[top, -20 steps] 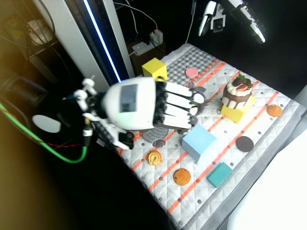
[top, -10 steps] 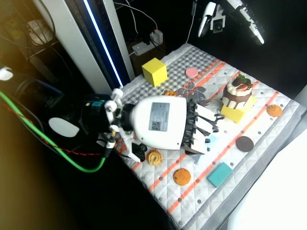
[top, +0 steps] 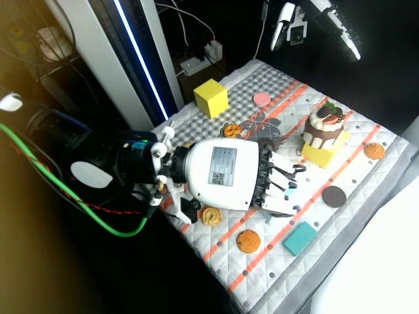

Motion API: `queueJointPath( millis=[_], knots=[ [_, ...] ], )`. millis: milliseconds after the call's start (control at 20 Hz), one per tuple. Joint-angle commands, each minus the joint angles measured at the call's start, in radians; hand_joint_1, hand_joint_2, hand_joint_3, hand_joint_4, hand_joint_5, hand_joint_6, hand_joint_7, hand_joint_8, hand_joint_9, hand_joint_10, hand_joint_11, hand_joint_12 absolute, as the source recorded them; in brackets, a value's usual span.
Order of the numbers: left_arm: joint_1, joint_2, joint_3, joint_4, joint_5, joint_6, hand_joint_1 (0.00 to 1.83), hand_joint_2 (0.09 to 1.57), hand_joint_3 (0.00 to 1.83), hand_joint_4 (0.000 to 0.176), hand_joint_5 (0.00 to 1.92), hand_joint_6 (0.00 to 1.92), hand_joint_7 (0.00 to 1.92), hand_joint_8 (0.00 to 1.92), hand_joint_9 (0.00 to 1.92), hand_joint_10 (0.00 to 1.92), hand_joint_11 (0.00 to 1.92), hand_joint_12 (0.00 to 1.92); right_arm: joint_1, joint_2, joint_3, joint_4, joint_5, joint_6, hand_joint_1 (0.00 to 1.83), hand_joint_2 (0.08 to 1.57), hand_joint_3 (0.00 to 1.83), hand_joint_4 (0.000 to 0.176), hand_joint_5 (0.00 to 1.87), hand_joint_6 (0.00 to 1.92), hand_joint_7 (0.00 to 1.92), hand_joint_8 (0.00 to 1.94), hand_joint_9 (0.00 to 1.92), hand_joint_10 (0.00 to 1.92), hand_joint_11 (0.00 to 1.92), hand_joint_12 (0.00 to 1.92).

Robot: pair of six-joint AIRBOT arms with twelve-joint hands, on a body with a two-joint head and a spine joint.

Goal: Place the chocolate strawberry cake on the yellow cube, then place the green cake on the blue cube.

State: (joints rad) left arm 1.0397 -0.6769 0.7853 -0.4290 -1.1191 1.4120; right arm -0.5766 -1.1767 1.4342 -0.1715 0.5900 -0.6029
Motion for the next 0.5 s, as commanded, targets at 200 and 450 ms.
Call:
queueJointPath(
  millis=[200, 450],
  knots=[
    [0.009, 0.002, 0.004, 0.006, -0.147, -0.029, 0.8, 0.78, 0.0, 0.168, 0.0, 0.0, 0.0, 0.0, 0.0, 0.0, 0.0, 0.0, 0.005, 0.0, 0.007, 0.049, 0.113, 0.004, 1.23, 1.13, 0.0, 0.0, 0.88, 0.97, 1.02, 1.09, 0.86, 0.71, 0.53, 1.44],
    [0.011, 0.002, 0.004, 0.005, -0.151, -0.032, 0.79, 0.8, 0.01, 0.168, 0.0, 0.0, 0.0, 0.0, 0.0, 0.0, 0.0, 0.0, -0.007, 0.0, 0.008, 0.066, 0.111, 0.004, 1.35, 1.1, 0.0, 0.0, 0.82, 0.02, 0.98, 1.0, 0.87, 0.28, 0.37, 1.16]
  ],
)
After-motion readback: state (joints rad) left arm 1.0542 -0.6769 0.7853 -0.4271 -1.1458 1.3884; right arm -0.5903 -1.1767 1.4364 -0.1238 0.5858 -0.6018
